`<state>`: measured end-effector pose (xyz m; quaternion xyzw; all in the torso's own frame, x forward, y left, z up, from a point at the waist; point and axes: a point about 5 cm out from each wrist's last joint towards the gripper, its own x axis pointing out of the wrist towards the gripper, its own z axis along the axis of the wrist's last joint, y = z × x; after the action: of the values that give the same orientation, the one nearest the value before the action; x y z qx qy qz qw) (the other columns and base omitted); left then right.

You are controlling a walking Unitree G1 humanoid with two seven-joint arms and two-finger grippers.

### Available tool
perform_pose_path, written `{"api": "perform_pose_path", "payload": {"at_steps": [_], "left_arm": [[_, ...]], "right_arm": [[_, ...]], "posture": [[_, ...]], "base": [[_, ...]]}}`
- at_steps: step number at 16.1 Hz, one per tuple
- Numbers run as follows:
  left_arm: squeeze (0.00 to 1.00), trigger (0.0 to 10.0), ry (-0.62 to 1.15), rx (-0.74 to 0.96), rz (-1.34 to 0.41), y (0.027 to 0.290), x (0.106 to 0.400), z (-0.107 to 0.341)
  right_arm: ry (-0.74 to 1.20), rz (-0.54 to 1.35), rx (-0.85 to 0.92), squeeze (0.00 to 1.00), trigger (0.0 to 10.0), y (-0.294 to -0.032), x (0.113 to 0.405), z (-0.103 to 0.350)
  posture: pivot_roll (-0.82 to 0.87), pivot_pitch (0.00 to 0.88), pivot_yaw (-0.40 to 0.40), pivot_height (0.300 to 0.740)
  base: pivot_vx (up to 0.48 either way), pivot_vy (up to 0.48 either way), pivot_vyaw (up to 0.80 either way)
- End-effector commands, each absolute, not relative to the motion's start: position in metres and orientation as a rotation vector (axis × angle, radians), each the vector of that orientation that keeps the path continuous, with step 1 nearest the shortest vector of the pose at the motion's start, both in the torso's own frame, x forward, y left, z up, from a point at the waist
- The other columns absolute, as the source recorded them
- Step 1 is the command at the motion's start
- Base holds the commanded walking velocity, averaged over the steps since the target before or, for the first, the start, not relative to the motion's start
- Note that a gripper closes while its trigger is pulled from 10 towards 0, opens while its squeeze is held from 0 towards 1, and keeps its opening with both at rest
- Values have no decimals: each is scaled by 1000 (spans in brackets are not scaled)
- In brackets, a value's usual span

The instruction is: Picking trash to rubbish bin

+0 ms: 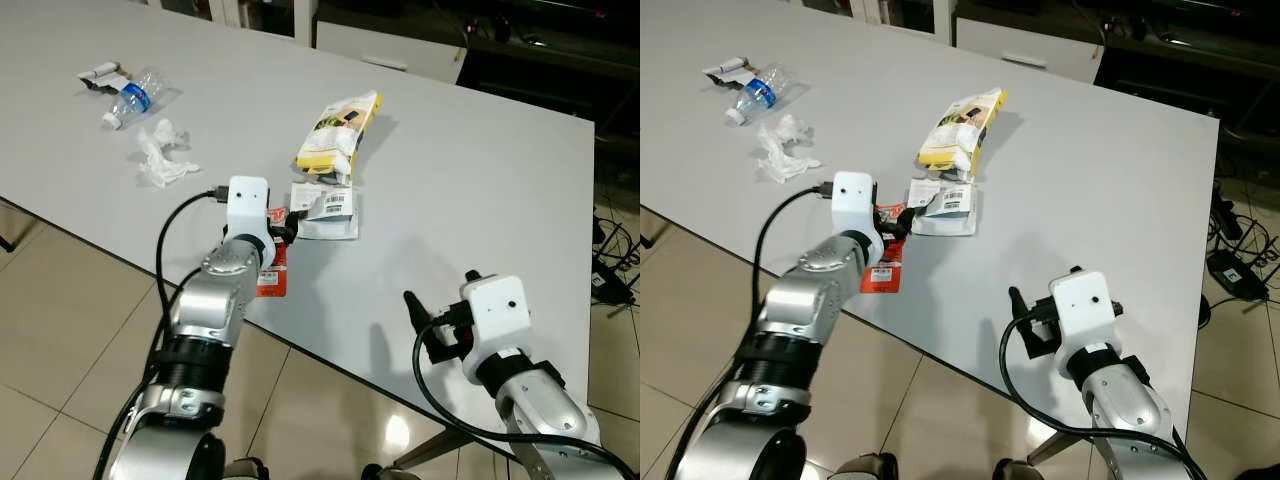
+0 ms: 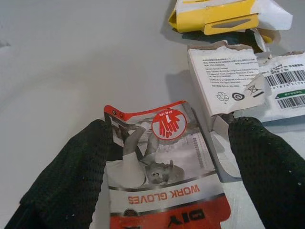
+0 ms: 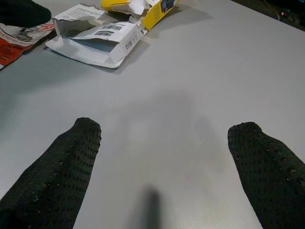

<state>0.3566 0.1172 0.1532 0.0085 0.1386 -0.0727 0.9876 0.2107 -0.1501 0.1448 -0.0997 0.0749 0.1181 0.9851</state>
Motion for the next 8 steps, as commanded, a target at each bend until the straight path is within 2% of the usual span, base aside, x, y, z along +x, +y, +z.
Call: {"api": "perform_pose_path", "payload": {"at_steps": [1,8], "left_arm": [[0,10000,307,29,-168,116,352,149],[0,10000,409,48,-140,127,339,134]], "right_arm": [[184,239,-194,0,10000,-152,209,140],[191,269,-202,0,10000,-147,212,137]], "posture": [[91,148,-9,740],[114,157,-20,740]], "base": [[0,0,0],[0,0,0]]}}
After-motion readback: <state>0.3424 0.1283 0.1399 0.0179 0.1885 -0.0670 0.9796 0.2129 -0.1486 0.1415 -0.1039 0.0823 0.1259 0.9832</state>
